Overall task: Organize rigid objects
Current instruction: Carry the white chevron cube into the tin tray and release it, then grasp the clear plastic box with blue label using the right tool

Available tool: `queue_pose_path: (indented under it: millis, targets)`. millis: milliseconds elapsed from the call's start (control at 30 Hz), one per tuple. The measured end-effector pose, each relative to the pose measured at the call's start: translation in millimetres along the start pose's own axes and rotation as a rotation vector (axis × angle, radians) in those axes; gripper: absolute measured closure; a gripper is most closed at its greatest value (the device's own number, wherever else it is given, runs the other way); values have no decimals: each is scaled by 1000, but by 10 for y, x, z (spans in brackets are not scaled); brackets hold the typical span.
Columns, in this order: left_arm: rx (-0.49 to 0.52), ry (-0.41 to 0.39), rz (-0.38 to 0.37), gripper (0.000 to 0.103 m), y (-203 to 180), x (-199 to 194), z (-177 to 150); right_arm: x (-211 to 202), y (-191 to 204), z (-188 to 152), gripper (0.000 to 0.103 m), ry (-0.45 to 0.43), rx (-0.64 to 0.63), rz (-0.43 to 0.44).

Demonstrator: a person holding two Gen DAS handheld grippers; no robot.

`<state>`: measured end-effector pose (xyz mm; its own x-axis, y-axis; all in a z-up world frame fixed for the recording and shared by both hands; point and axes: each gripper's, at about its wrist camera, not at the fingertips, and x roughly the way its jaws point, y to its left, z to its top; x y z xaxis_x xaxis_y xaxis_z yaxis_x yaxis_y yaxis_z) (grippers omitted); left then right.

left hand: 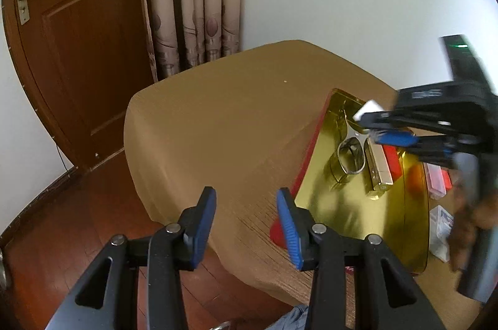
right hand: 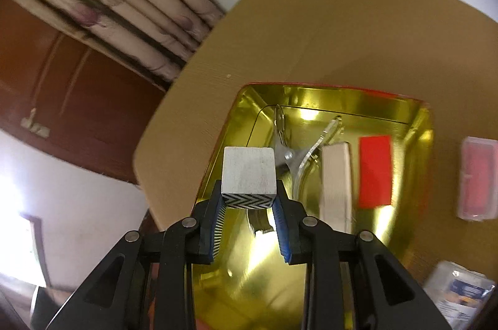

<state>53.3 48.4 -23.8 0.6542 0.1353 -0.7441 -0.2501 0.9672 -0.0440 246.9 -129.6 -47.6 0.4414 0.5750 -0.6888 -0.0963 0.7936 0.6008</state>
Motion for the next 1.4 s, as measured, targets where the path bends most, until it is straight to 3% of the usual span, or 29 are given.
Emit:
queue_pose_path:
  millis: [167, 267, 300, 433, 467, 533, 600, 667, 833, 900, 1200, 1400]
  targets:
    - [59, -36, 22, 62, -77, -38, 9, 251, 23, 118, 74, 4, 46, -9]
    - [56, -24, 18, 61, -63, -20, 0, 261, 7, 144, 62, -11, 68, 25]
    - [47, -12, 14, 61, -49, 0, 2, 235, -10, 136, 54, -18, 76, 41]
    - [22, 28, 1, 61, -7, 54, 7, -220, -18, -75, 52, -107, -12, 35]
    - [21, 29, -3, 61, -9, 57, 9, -365, -34, -177, 48, -122, -46, 33]
    - [27, 25, -2, 61, -32, 44, 4, -689, -102, -448, 13, -140, -151, 6]
    - [42, 23, -4, 61, -67, 23, -20, -1031, -202, -704, 0, -187, -262, -60]
    - [57, 29, -7, 61, -112, 19, -43, -1332, -363, -890, 0, -198, -370, -154]
    - [86, 40, -1, 61, -204, 12, -101, -1516, -720, -954, 0, -12, -521, -296]
    - [99, 28, 8, 61, -240, -15, -117, -1498, -756, -947, 0, 19, -586, -347]
    - [170, 21, 36, 60, -377, 3, -176, -872, -646, -963, 0, 189, -852, -437]
    - [171, 28, 30, 58, -396, 37, -175, -619, -770, -829, 5, 262, -843, -418]
